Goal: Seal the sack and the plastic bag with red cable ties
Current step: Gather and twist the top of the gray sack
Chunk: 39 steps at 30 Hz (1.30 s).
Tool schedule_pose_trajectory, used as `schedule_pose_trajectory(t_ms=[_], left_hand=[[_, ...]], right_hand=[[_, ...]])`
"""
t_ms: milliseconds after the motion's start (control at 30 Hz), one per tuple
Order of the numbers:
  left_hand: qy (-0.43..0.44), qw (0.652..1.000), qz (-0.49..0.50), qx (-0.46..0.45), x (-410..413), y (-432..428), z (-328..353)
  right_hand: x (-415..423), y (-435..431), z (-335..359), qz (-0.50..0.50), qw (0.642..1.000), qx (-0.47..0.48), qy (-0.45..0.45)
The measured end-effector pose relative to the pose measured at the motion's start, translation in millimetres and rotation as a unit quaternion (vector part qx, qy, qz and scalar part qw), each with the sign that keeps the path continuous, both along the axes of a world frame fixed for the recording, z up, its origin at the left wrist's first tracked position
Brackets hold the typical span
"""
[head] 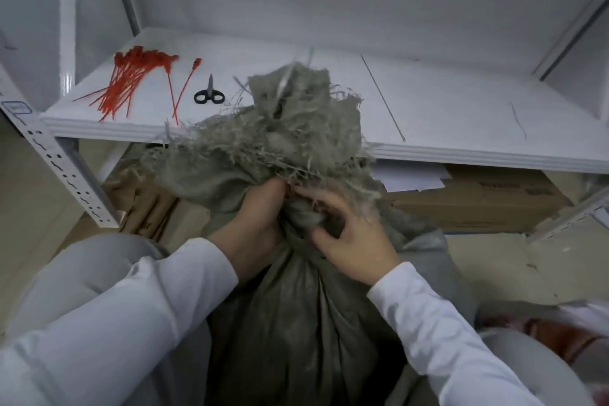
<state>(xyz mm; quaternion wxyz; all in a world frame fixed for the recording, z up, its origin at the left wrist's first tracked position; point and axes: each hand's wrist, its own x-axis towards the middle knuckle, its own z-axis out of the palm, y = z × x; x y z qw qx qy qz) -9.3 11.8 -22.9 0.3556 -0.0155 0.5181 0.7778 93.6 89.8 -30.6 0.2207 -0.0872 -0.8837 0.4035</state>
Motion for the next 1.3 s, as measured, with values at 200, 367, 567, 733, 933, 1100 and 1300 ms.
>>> schedule_pose_trajectory(t_ms=[200,367,567,733,933,1100,1300], left_hand=[[-0.002,0.999,0.034,0.027,-4.3,0.4,3.3],[0.029,0.998,-0.004,0.061,-5.5,1.0,7.5],[0.078,0.986,-0.134,0.066,0.6,-6.9,21.6],[0.149,0.973,-0.118,-0.129,-18.0,-29.1,-6.1],[0.167,0.968,-0.182,-0.055,3.4,-13.3,22.4],[0.113,0.986,-0.062,-0.107,-16.1,-8.0,-2.1],[0.273,0.948,-0.133,-0.095,17.0,-14.4,-6.7]], right_hand=[[10.6,43.7,7.8,-0.17,0.982,-0.074,0.034],[21.0,57.5,9.3,-0.114,0.967,-0.229,0.013],[17.5,47.7,-2.5,-0.025,0.962,-0.243,-0.118],[20.5,31.6,-0.4,0.048,0.909,-0.191,-0.368],[1.9,15.7,-8.8,-0.022,0.918,-0.134,-0.373],[-9.4,18.2,-39.6,-0.165,0.943,0.031,-0.288],[-14.7,10.2,-46.9,-0.255,0.927,0.124,-0.245]])
